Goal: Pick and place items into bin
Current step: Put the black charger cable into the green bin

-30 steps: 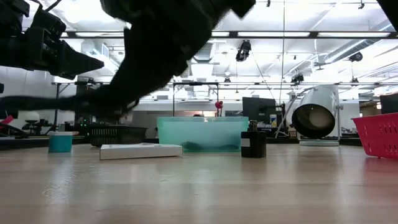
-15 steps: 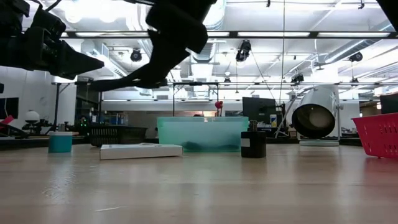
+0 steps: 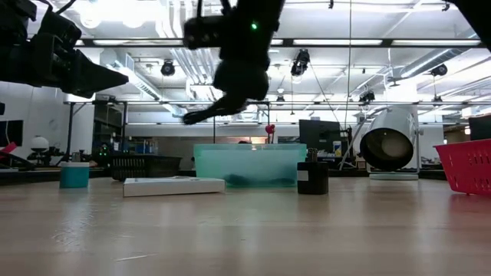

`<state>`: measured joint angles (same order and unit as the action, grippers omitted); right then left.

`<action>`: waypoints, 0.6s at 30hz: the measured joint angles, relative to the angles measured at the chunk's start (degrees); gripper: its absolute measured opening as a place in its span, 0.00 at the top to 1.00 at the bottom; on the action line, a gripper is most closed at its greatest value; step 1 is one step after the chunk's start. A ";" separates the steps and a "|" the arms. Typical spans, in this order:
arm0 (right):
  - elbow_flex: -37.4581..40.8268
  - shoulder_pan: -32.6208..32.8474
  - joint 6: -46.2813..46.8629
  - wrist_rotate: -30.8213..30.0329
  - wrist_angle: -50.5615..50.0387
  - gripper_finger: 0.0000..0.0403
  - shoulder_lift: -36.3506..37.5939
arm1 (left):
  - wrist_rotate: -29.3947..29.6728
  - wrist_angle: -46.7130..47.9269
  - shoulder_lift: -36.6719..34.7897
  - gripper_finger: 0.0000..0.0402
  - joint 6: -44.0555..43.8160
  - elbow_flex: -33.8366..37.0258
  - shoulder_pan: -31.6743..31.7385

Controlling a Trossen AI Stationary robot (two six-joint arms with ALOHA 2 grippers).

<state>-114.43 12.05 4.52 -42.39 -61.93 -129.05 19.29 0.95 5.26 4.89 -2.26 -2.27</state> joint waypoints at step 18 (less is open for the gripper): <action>-0.65 -14.12 10.47 9.28 -8.24 0.85 0.04 | -0.02 -0.02 0.21 0.97 0.00 0.00 0.01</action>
<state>-115.09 -2.07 15.00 -33.11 -70.17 -129.01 19.27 0.93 5.48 4.89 -2.26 -2.26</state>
